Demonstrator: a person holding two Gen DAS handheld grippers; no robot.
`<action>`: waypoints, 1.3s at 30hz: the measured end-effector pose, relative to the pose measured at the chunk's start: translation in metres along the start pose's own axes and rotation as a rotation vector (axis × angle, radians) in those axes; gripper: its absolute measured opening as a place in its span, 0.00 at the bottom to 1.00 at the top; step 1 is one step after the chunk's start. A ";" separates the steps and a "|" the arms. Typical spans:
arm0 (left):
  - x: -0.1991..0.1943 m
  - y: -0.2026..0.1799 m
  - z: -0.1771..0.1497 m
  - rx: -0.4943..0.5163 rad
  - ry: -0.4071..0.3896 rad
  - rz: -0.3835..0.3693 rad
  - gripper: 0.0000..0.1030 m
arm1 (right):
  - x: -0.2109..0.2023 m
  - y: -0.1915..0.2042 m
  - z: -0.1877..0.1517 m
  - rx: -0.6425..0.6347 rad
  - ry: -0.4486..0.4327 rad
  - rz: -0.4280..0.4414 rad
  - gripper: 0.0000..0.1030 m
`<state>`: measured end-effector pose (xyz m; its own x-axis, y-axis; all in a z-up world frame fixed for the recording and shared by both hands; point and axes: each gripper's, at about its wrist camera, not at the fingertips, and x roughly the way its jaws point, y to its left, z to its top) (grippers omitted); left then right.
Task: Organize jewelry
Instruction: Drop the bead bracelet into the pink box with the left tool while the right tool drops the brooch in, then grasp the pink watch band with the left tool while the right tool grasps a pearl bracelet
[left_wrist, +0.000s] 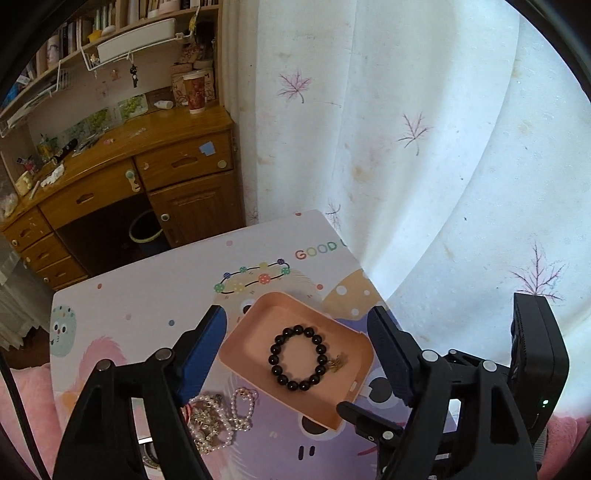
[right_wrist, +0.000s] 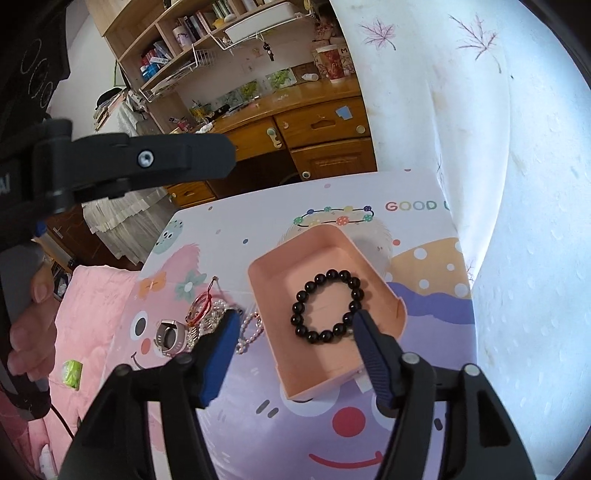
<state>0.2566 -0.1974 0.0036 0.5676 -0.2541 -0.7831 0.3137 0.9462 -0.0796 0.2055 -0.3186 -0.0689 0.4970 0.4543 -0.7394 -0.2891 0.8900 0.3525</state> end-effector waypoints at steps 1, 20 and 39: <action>0.000 0.001 -0.002 -0.008 0.005 0.002 0.77 | 0.000 0.001 -0.001 0.002 0.000 -0.001 0.67; -0.024 0.108 -0.213 -0.350 0.286 0.169 0.85 | 0.045 0.061 -0.083 0.033 0.320 -0.001 0.78; -0.023 0.165 -0.235 0.149 0.437 0.126 0.85 | 0.097 0.135 -0.094 0.061 0.233 -0.140 0.77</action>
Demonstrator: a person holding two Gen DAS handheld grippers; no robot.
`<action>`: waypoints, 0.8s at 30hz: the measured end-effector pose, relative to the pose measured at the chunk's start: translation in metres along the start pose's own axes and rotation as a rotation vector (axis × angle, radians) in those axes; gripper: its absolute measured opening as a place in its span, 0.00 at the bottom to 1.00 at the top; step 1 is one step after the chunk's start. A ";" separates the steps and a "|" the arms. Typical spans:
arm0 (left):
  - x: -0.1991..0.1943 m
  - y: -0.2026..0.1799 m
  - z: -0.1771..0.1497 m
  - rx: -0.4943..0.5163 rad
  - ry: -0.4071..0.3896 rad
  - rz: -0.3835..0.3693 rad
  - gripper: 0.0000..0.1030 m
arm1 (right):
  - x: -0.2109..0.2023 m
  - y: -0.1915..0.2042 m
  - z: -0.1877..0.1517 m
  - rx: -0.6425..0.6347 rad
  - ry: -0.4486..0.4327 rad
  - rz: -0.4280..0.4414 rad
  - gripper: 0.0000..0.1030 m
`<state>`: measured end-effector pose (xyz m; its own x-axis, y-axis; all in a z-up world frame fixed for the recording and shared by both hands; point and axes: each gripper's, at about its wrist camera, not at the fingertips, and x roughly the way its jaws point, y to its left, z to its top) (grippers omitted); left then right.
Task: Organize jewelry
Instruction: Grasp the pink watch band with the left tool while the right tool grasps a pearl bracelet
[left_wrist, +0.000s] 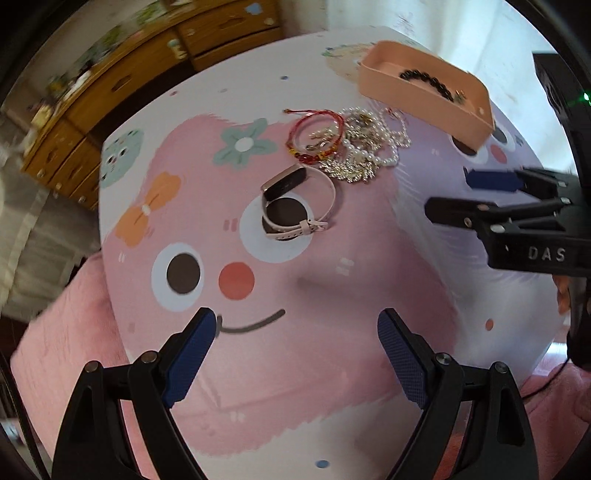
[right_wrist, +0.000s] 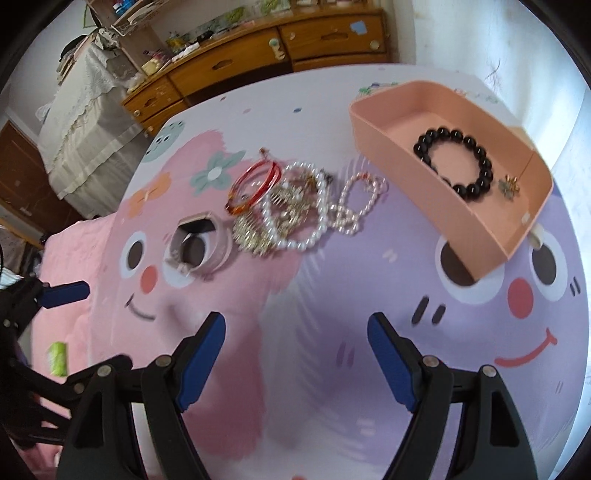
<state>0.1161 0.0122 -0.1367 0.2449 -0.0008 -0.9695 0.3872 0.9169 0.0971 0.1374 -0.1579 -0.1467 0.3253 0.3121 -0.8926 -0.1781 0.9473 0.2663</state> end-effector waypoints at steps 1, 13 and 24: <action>0.003 0.000 0.003 0.030 -0.001 0.006 0.85 | 0.002 0.000 0.001 0.003 -0.021 -0.002 0.77; 0.043 0.000 0.039 0.285 -0.160 -0.005 0.85 | 0.024 -0.013 0.019 0.209 -0.176 -0.020 0.65; 0.069 0.000 0.053 0.372 -0.246 -0.016 0.85 | 0.044 -0.013 0.038 0.166 -0.160 -0.127 0.37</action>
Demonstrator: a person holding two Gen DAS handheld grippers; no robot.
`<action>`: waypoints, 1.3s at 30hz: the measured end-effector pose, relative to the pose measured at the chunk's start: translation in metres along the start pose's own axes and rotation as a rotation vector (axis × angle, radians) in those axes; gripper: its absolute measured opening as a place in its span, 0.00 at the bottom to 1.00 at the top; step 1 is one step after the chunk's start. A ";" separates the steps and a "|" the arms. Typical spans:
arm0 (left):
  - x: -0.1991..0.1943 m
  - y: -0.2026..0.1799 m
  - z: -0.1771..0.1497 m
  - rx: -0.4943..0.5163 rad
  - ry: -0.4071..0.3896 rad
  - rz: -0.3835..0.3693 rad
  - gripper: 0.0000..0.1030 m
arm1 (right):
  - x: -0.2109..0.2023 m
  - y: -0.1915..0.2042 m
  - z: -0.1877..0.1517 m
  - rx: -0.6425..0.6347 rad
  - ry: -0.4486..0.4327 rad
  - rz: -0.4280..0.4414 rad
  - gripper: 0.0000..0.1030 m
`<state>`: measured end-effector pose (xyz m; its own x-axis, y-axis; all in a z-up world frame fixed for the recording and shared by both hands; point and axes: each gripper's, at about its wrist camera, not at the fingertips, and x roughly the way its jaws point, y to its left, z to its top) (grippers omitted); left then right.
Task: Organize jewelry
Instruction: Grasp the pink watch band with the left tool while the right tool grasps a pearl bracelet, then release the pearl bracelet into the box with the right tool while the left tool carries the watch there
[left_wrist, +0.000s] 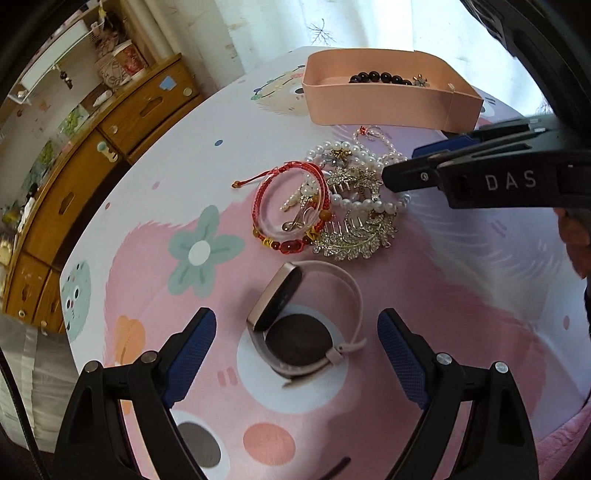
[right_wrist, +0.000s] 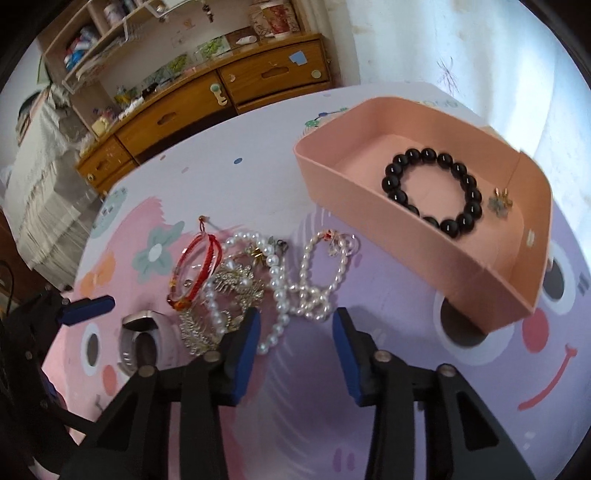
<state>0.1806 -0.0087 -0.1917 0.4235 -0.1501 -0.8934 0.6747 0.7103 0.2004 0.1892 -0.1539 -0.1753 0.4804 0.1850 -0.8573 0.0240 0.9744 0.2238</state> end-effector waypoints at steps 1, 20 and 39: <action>0.002 -0.002 0.001 0.009 -0.001 0.003 0.85 | 0.001 0.003 0.001 -0.024 0.002 -0.019 0.35; 0.004 -0.009 0.017 0.001 0.015 0.021 0.35 | -0.014 0.009 0.008 -0.056 -0.006 0.019 0.07; -0.078 -0.012 0.038 -0.299 0.007 0.007 0.24 | -0.124 0.006 0.049 -0.221 -0.193 0.149 0.07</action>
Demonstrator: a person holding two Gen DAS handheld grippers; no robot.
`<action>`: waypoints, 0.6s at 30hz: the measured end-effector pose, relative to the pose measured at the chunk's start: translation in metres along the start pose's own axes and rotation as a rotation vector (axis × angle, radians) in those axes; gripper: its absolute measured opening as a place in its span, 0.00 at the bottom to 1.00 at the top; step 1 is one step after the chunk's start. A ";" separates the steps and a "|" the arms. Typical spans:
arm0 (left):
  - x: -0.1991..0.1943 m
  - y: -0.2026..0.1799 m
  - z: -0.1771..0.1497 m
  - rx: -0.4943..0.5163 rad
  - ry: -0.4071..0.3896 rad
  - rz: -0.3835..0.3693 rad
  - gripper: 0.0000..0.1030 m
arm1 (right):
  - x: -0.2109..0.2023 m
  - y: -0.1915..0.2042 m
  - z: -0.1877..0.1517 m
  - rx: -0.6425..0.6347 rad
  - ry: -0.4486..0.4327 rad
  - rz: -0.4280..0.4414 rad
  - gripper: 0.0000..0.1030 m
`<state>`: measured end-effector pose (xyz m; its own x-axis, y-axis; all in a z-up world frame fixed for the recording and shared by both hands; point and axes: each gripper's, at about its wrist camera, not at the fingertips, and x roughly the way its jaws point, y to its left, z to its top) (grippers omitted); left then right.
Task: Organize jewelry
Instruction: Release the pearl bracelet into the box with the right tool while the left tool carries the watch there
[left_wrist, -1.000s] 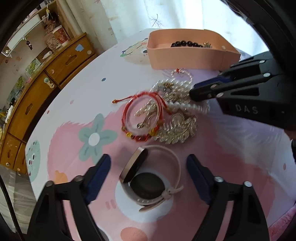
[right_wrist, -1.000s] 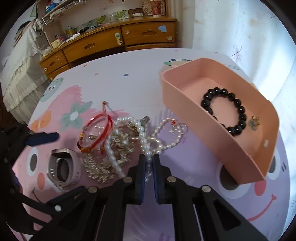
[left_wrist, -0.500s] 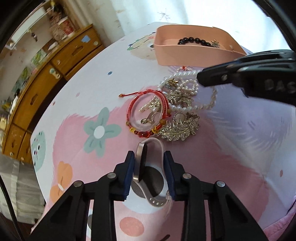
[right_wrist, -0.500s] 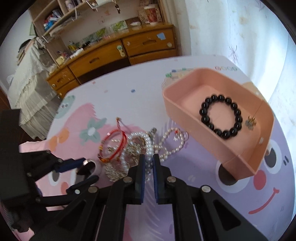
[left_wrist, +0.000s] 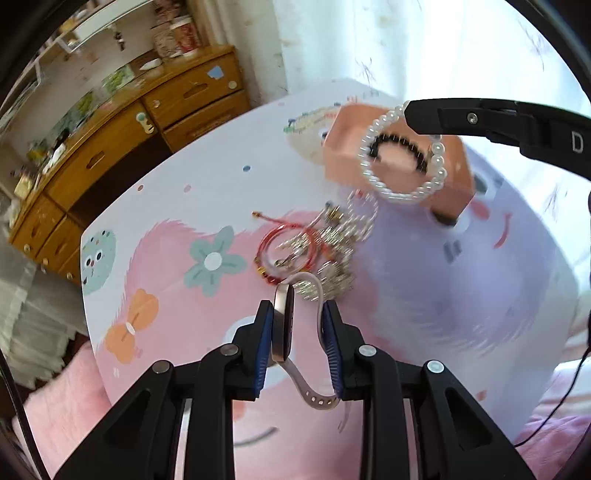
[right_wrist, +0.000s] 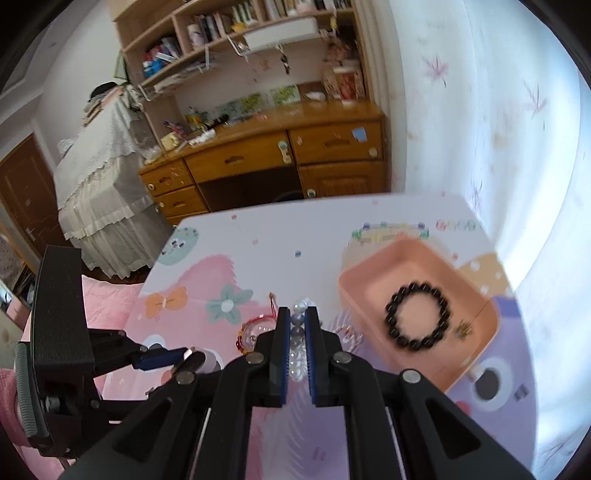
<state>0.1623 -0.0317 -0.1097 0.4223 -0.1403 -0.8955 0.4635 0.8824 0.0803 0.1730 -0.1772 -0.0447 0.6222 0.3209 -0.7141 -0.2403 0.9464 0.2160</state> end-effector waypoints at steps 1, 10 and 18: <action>-0.005 -0.003 0.004 -0.021 -0.002 -0.006 0.25 | -0.007 -0.002 0.004 -0.016 -0.010 0.004 0.07; -0.040 -0.034 0.050 -0.156 -0.085 -0.016 0.26 | -0.050 -0.032 0.019 -0.154 -0.069 0.013 0.07; -0.029 -0.049 0.104 -0.271 -0.066 -0.105 0.33 | -0.059 -0.069 0.021 -0.234 -0.057 0.027 0.07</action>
<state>0.2089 -0.1174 -0.0422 0.4365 -0.2582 -0.8619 0.2866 0.9479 -0.1388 0.1684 -0.2609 -0.0032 0.6529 0.3535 -0.6699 -0.4192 0.9053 0.0692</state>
